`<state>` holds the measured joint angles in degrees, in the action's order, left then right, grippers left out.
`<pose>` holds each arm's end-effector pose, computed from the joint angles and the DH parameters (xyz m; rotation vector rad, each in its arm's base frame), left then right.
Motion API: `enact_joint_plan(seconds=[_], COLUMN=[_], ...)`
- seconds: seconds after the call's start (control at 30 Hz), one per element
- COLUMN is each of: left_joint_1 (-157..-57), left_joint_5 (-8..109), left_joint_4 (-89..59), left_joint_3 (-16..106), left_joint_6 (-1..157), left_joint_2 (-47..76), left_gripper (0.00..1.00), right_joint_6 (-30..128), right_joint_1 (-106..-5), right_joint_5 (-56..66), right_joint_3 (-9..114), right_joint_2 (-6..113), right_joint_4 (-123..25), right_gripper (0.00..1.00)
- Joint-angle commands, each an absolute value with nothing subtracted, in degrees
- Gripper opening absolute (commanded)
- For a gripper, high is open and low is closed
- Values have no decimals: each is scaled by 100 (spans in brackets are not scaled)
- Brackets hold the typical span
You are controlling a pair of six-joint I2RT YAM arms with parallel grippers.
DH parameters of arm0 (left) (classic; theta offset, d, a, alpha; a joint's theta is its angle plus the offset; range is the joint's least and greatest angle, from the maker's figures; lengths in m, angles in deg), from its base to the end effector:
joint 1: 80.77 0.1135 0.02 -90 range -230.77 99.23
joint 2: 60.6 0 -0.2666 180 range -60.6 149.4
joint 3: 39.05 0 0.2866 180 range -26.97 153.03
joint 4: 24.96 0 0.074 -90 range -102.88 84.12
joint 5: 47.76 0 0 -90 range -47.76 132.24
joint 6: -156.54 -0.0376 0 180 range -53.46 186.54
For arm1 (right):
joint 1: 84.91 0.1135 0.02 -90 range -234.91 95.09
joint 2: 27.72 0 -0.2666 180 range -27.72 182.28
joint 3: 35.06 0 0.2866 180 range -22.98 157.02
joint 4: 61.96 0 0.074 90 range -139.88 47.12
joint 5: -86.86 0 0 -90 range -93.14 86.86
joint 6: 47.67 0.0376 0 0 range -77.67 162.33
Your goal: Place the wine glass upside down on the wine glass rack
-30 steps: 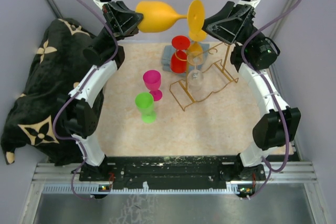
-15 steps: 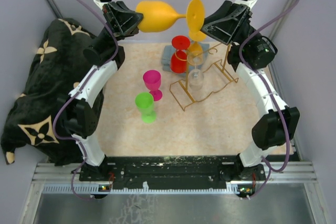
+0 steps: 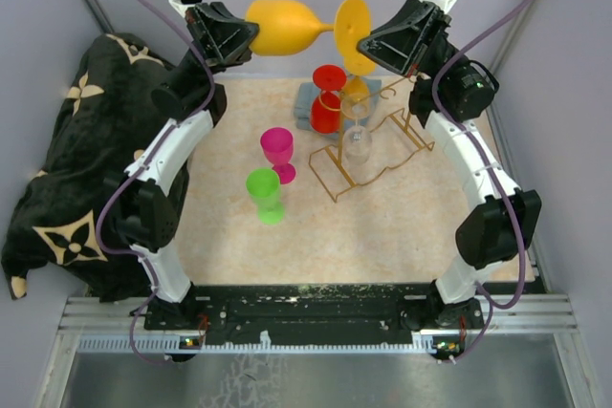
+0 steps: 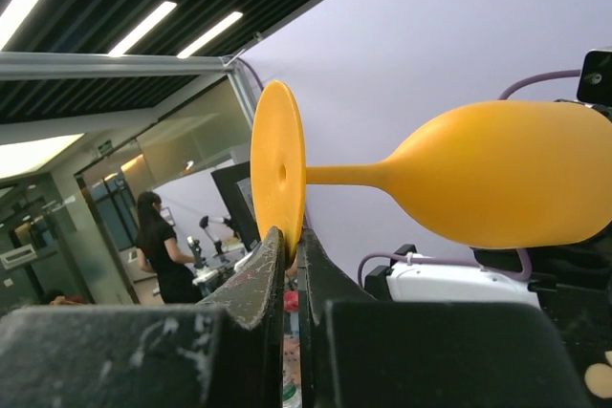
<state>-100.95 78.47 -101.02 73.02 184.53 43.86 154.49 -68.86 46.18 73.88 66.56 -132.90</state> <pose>0.3510 -0.1527 0.5133 0.4318 0.7046 -2.3429 0.3042 0.1172 0.5501 -0.6447 0.8505 2.1018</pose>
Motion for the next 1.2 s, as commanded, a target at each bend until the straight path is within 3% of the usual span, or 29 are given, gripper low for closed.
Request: enact_joint_plan(seconds=[0.0, 0.13, 0.27, 0.4, 0.77, 1.17], left_joint_1=[-10089, -10082, -10027, -9859, -9316, -8695], left_joint_5=[7901, 7907, 7889, 7885, 8096, 8429], left_joint_4=[-11268, -11260, -11248, -11296, -11417, -11376], left_joint_3=[7285, 7322, 7332, 7332, 6785, 6133], left_joint_6=[18791, 18745, 18729, 18764, 18708, 18534], left_joint_2=[4234, 4240, 4248, 4228, 3964, 3739], left_gripper=[0, 13, 46, 60, 60, 60], right_joint_6=[15254, 15241, 15225, 15101, 14215, 13188], right_joint_1=[-6812, -6813, -6815, -6812, -6933, -7839], right_joint_5=[4415, 4423, 4449, 4520, 4884, 4859], right_joint_3=[7630, 7569, 7548, 7527, 7613, 6848], right_joint_2=[6615, 6583, 6558, 6506, 6182, 5230], right_joint_4=[-13414, -13433, -13454, -13326, -12264, -10681], right_gripper=[0, 0, 0, 0, 0, 0])
